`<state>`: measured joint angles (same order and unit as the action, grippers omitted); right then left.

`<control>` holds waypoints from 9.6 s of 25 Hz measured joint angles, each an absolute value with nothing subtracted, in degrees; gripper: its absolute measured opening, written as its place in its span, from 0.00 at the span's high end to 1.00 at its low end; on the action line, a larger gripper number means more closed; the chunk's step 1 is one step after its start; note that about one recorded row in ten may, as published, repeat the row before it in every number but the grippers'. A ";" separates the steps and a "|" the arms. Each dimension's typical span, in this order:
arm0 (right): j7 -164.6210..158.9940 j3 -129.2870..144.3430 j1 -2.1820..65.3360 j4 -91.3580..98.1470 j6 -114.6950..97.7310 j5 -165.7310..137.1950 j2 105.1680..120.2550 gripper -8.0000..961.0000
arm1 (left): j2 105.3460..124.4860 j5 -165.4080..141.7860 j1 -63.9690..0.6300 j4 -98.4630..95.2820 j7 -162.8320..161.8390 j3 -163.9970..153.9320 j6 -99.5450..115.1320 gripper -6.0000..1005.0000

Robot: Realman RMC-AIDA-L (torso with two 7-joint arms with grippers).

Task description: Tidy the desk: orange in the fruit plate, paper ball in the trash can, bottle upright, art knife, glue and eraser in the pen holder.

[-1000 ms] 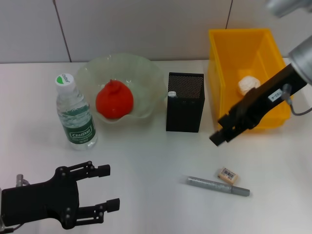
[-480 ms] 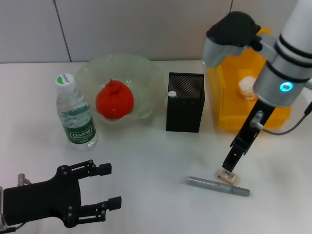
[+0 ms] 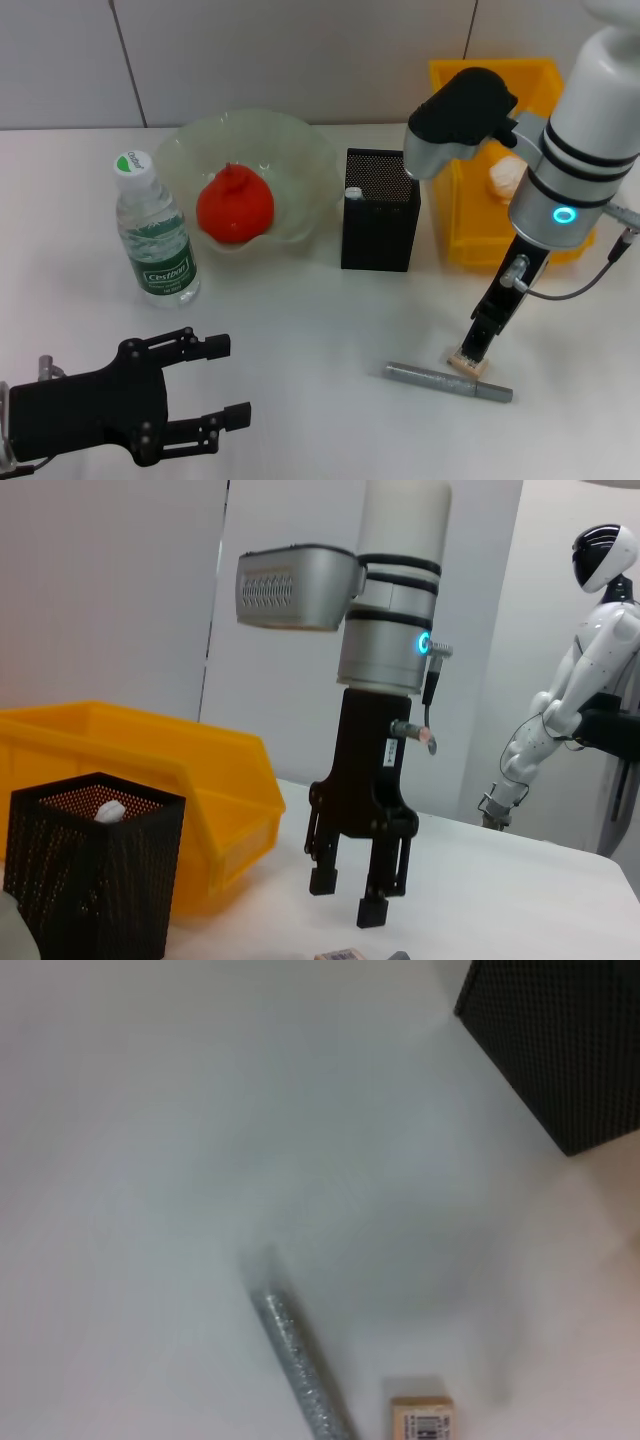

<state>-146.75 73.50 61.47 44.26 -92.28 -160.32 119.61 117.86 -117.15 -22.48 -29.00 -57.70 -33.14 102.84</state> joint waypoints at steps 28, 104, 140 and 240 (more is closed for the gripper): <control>-146.89 84.05 60.49 41.40 -84.16 -154.86 119.89 0.30 | 118.04 -117.16 -22.52 -28.91 -57.37 -33.14 103.10 0.22; -145.59 83.38 55.06 56.28 -87.11 -147.96 119.35 0.72 | 117.77 -117.07 -23.10 -29.03 -57.30 -33.13 104.07 0.22; -141.85 67.52 60.08 54.39 -72.90 -151.12 118.17 0.71 | 118.13 -114.78 -22.60 -28.13 -57.36 -33.04 103.69 0.22; -133.46 96.73 60.44 40.81 -81.20 -140.88 119.88 0.58 | 118.12 -115.41 -22.06 -27.59 -56.52 -34.37 103.44 0.22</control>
